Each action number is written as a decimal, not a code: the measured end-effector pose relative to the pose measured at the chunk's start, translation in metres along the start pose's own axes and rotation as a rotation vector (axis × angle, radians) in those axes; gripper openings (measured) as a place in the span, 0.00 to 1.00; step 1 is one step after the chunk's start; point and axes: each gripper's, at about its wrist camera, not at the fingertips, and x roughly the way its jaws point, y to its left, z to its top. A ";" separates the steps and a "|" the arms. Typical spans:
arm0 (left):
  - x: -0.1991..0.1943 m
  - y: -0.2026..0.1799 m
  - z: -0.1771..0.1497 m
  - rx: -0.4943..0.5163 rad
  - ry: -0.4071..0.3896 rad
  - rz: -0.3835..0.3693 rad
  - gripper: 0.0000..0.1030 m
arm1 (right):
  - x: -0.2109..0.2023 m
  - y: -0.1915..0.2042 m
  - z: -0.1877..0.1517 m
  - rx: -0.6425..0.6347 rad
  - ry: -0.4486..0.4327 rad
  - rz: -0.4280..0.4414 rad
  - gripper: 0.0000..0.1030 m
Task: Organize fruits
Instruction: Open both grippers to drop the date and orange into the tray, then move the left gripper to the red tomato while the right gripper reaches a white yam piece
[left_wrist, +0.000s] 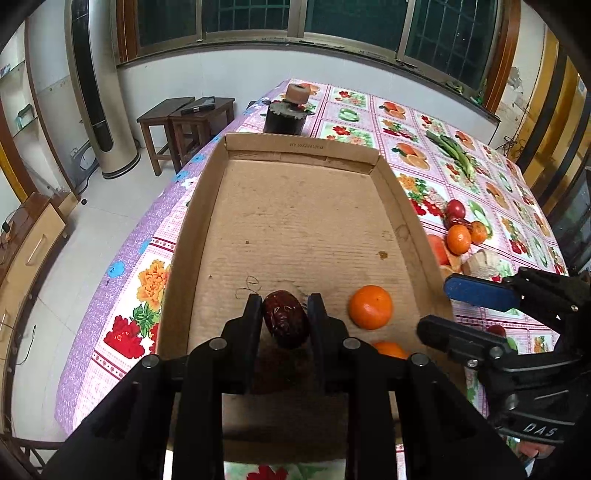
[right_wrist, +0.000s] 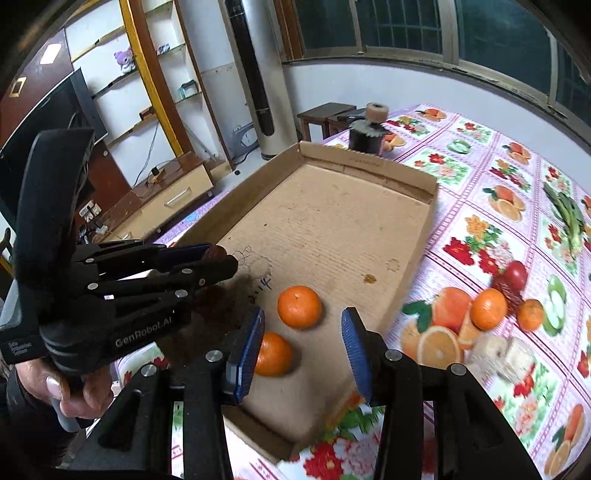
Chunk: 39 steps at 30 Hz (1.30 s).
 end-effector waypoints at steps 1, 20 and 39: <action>-0.002 -0.002 0.000 0.002 -0.002 -0.003 0.22 | -0.005 -0.002 -0.002 0.007 -0.006 -0.004 0.43; -0.026 -0.061 -0.012 0.091 -0.032 -0.075 0.42 | -0.079 -0.071 -0.064 0.158 -0.045 -0.144 0.44; -0.036 -0.151 -0.036 0.245 0.009 -0.216 0.42 | -0.127 -0.131 -0.126 0.292 -0.047 -0.249 0.44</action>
